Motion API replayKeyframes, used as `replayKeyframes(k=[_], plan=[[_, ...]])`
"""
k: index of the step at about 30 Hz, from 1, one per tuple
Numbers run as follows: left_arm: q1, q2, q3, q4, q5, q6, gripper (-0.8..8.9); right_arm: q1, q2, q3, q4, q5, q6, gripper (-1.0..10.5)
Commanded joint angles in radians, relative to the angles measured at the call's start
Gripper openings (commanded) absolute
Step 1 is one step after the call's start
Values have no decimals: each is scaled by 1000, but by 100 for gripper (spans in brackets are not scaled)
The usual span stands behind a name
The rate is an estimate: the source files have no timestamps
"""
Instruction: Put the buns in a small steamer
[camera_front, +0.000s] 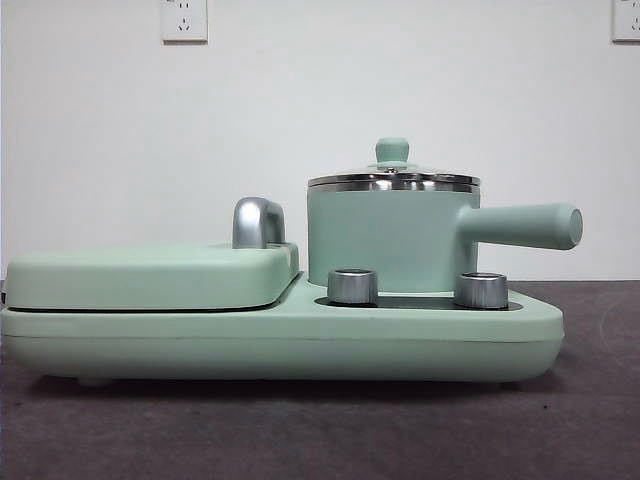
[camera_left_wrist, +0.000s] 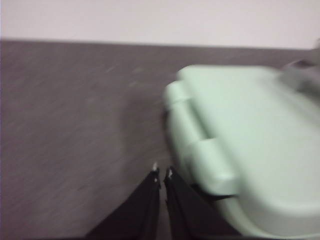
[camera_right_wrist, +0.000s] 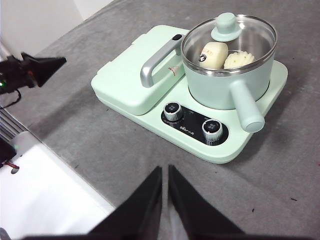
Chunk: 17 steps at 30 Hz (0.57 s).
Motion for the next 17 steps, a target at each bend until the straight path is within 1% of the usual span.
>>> replayKeyframes(k=[1, 5, 8, 17], plan=[[24, -18, -29, 51, -63, 14, 24, 5, 1, 10, 14, -2, -8, 19], [36, -39, -81, 101, -94, 13, 24, 5, 1, 10, 14, -2, -8, 19], [35, -39, -93, 70, -94, -12, 24, 5, 1, 10, 14, -2, -8, 19], [36, -39, -93, 71, -98, -12, 24, 5, 1, 10, 16, -2, -8, 19]])
